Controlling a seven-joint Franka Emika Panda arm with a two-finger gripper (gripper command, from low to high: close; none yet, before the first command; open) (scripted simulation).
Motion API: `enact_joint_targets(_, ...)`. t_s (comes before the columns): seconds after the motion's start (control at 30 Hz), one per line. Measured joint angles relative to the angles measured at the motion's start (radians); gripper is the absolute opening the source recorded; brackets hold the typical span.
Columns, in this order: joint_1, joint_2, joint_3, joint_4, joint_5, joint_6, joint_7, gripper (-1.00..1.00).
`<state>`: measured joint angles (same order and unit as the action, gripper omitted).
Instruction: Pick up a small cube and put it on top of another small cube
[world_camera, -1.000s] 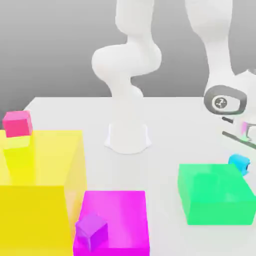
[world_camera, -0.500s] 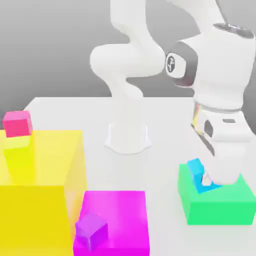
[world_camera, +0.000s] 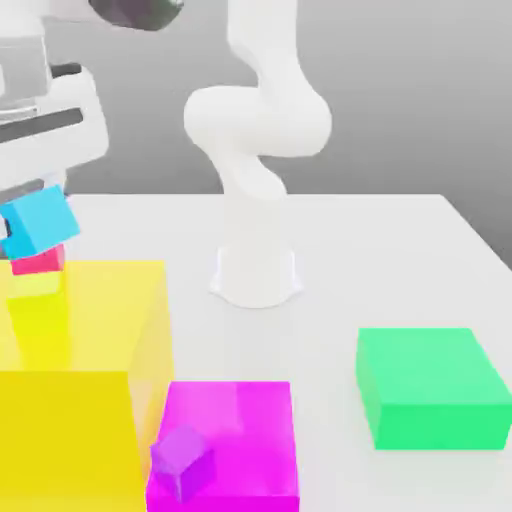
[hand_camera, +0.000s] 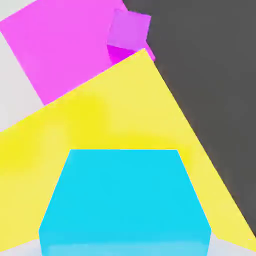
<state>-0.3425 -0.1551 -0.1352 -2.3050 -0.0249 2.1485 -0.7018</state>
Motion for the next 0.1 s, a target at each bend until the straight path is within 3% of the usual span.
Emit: enact_joint_targets(0.1,0.0,0.0,0.0,0.0,0.0,0.0,0.0,1.0)
